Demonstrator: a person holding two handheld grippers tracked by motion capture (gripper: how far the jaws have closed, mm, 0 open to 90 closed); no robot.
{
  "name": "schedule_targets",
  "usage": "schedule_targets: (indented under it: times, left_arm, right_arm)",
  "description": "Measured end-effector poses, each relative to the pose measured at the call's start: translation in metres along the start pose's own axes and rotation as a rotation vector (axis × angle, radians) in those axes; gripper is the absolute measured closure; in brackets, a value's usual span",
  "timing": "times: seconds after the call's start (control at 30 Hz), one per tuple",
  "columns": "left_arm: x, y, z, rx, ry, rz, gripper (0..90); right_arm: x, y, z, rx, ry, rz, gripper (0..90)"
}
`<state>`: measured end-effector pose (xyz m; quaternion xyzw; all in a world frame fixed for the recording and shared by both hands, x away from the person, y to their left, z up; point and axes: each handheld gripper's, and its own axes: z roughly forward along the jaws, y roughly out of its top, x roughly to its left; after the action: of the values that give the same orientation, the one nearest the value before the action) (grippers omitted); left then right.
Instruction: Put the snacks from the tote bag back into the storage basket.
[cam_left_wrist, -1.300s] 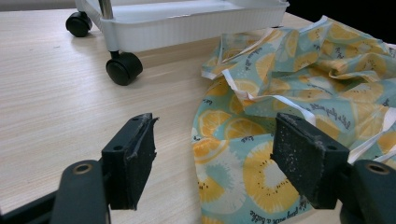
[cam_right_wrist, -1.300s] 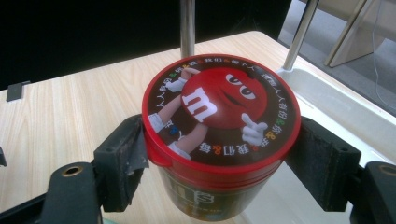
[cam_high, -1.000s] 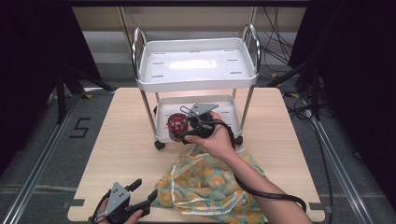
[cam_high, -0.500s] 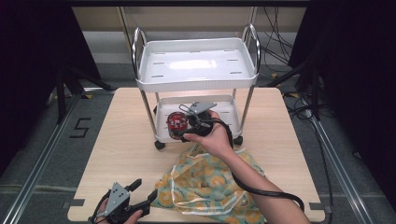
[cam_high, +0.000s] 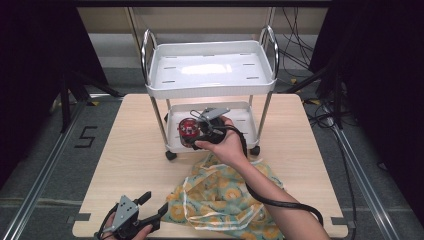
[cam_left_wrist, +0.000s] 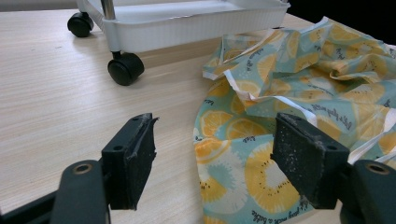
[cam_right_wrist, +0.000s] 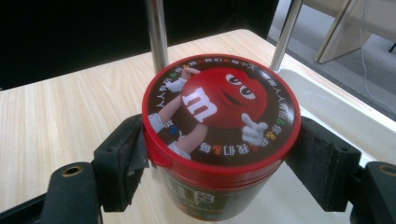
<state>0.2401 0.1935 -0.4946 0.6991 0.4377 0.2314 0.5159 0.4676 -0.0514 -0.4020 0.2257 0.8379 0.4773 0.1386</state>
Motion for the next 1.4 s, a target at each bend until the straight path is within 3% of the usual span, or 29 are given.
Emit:
schedule_targets:
  times: [0.13,0.37,0.47,0.6,0.67,0.77,0.83,0.87,1.0,1.03,1.07,1.13,1.4]
  left_arm:
    - [0.000,0.000,0.000,-0.001,-0.001,0.000,29.5]
    - [0.000,0.000,0.000,0.002,0.000,0.000,29.5]
    - [-0.001,0.000,0.000,-0.001,-0.001,-0.001,29.5]
    - [0.000,0.000,0.000,0.000,-0.002,-0.001,29.5]
    - [0.000,0.000,0.000,-0.001,-0.002,-0.001,29.5]
    - [0.000,0.000,0.000,0.003,-0.001,0.002,29.5]
    - [0.000,0.000,0.000,0.000,-0.003,0.000,29.5]
    - [0.000,0.000,0.000,0.000,-0.002,0.000,29.5]
    - [0.000,0.000,0.000,0.000,-0.001,0.001,29.5]
    - [-0.001,0.000,0.000,0.002,0.002,0.000,29.5]
    - [-0.001,0.000,0.000,0.000,0.001,-0.001,29.5]
    - [-0.001,0.000,0.000,0.000,0.001,-0.002,29.5]
    - [-0.001,0.000,0.000,0.000,-0.002,-0.001,29.5]
  right_arm:
    - [-0.002,0.000,0.002,0.008,-0.028,-0.007,26.1]
    - [-0.002,0.000,0.004,0.002,-0.016,0.010,26.1]
    - [-0.005,0.000,0.006,0.009,-0.036,-0.013,26.1]
    - [-0.005,0.000,0.008,0.007,-0.027,0.013,26.1]
    - [-0.006,-0.001,0.009,0.014,-0.050,-0.001,26.1]
    - [-0.006,-0.001,0.010,0.012,-0.024,0.025,26.1]
    - [-0.005,-0.001,0.011,0.021,-0.038,0.039,26.1]
    - [-0.007,-0.001,0.013,0.014,-0.035,0.015,26.1]
    - [-0.006,-0.001,0.017,0.019,-0.018,0.022,26.1]
    - [-0.007,-0.001,0.018,0.032,-0.035,0.016,26.1]
    - [-0.005,-0.001,0.020,0.023,-0.008,0.040,26.1]
    - [-0.008,-0.001,0.024,0.025,-0.034,0.006,26.1]
    - [-0.006,0.002,0.032,0.032,-0.036,0.012,26.1]
